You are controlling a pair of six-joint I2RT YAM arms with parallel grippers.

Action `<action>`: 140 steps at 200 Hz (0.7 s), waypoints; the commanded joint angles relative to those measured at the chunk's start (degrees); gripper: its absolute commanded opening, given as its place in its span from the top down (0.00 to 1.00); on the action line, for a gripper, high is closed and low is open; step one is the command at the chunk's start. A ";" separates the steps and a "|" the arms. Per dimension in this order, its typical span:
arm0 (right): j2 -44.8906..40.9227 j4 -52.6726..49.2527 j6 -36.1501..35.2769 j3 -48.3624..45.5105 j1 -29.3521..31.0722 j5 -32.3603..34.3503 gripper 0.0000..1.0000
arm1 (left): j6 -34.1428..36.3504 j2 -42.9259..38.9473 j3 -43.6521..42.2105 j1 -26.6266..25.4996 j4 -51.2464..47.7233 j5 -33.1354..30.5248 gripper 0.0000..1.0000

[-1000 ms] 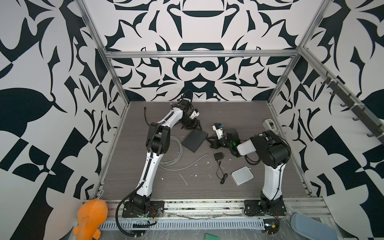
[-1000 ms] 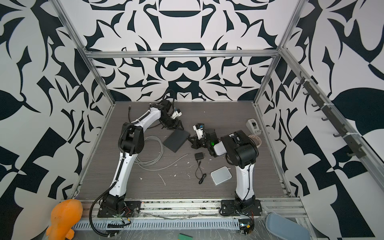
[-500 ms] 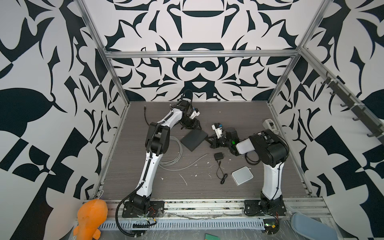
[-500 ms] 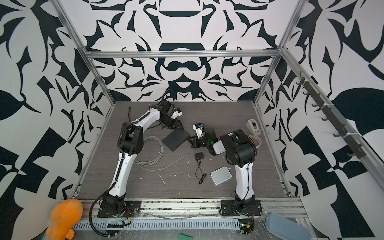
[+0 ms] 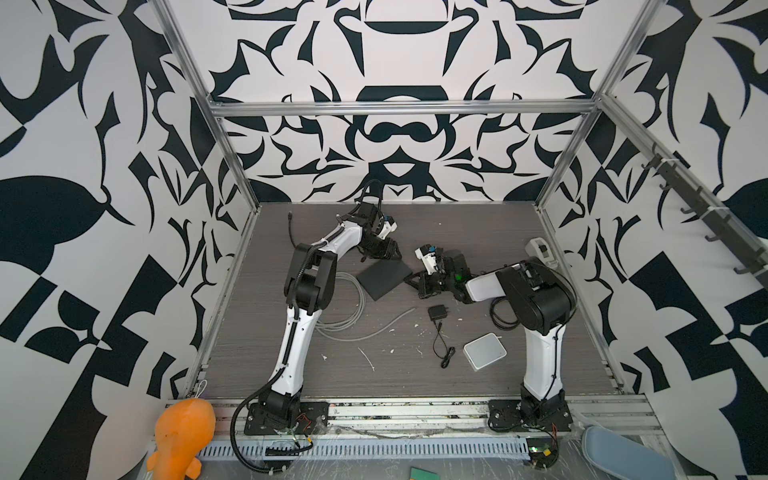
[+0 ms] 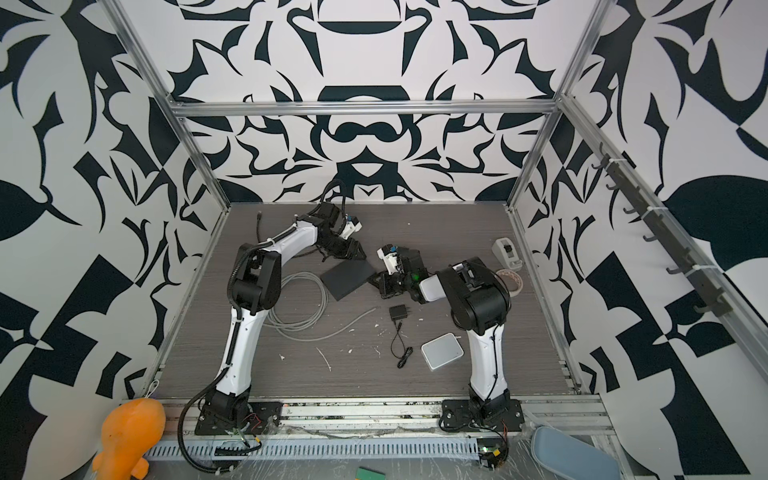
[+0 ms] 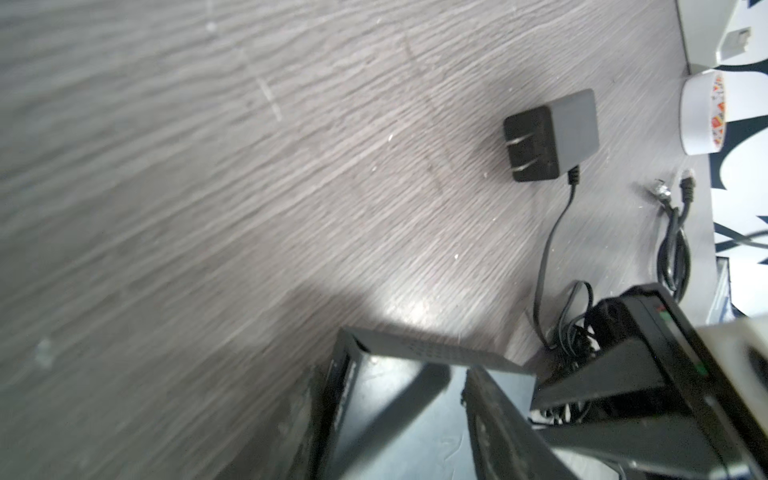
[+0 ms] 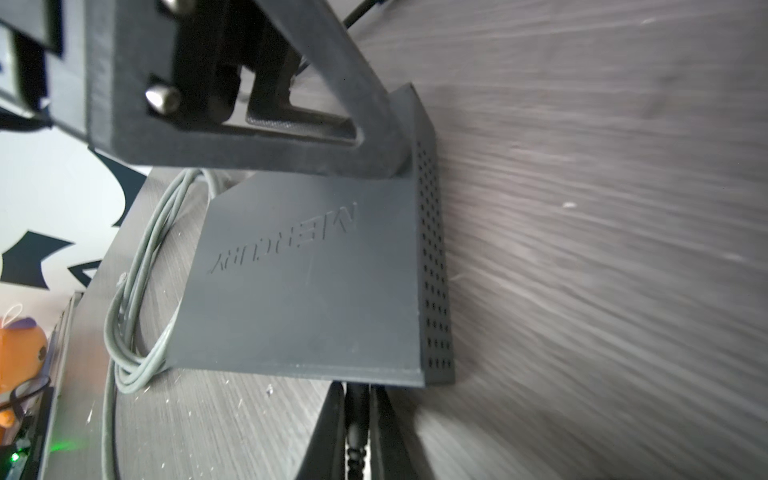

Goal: Insert the plug into the switch port

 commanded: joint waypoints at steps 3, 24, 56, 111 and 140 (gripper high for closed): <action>2.29 -0.58 -2.12 3.59 2.51 8.97 0.87 | -6.45 -1.90 -3.86 -5.82 -11.73 13.18 0.43; 2.68 -0.28 -1.33 2.79 2.94 8.66 0.85 | -9.16 -1.93 -3.76 -4.78 -8.89 11.78 0.43; 1.29 -2.71 -3.30 1.68 3.31 8.97 0.81 | -12.45 -3.52 -7.42 -3.51 -1.94 8.48 0.42; -5.50 -3.67 -6.47 -7.15 2.29 10.96 0.71 | -15.84 -2.25 -2.79 -1.84 0.05 -0.68 0.40; -8.33 -6.20 -7.77 -7.72 1.30 11.63 0.68 | -17.14 -0.91 -0.31 -1.74 0.47 -2.86 0.39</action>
